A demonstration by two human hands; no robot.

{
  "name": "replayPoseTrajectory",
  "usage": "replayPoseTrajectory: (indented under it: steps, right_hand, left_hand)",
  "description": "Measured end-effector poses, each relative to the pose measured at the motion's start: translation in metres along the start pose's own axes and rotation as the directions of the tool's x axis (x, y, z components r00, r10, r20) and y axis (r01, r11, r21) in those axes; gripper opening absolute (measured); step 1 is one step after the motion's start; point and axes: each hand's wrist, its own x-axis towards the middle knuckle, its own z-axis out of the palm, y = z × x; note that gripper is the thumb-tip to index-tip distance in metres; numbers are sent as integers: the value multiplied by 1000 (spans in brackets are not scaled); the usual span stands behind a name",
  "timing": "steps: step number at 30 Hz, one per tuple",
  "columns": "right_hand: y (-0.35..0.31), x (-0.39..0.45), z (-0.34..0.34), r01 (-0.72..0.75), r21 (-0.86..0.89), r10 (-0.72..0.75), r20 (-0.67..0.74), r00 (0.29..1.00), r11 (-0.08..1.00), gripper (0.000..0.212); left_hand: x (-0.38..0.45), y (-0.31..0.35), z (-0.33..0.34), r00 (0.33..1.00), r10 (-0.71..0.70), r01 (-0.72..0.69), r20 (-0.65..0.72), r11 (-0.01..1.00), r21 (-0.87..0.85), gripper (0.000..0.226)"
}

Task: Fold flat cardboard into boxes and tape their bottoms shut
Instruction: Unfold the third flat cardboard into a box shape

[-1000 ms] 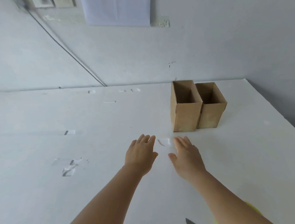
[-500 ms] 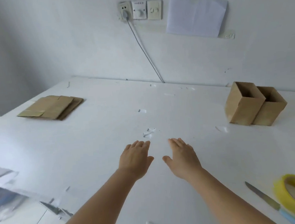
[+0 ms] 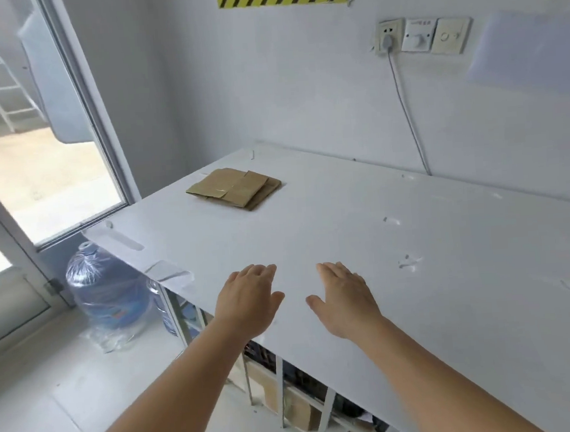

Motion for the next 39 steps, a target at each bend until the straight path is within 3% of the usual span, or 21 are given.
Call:
replayPoseTrajectory:
  steps: [7, 22, 27, 31, 39]
  right_hand:
    - [-51, 72, 27, 77, -2, -77, 60, 995, 997, 66]
    - [-113, 272, 52, 111, -1, -110, 94, 989, 994, 61]
    - [-110, 312, 60, 46, -19, -44, 90, 995, 999, 53]
    - [-109, 343, 69, -41, -36, 44, 99, 994, 999, 59]
    - [-126, 408, 91, -280, 11, 278, 87, 957, 960, 59]
  left_hand:
    - [28, -78, -10, 997, -74, 75, -14, 997, 35, 57]
    - [178, -212, -19, 987, -159, 158, -5, 984, 80, 54]
    - [227, -244, -5, 986, -157, 154, 48, 985, 74, 54]
    - [268, -273, 9, 988, -129, 124, 82, 990, 67, 55]
    - [352, -339, 34, 988, -59, 59, 143, 998, 6, 58]
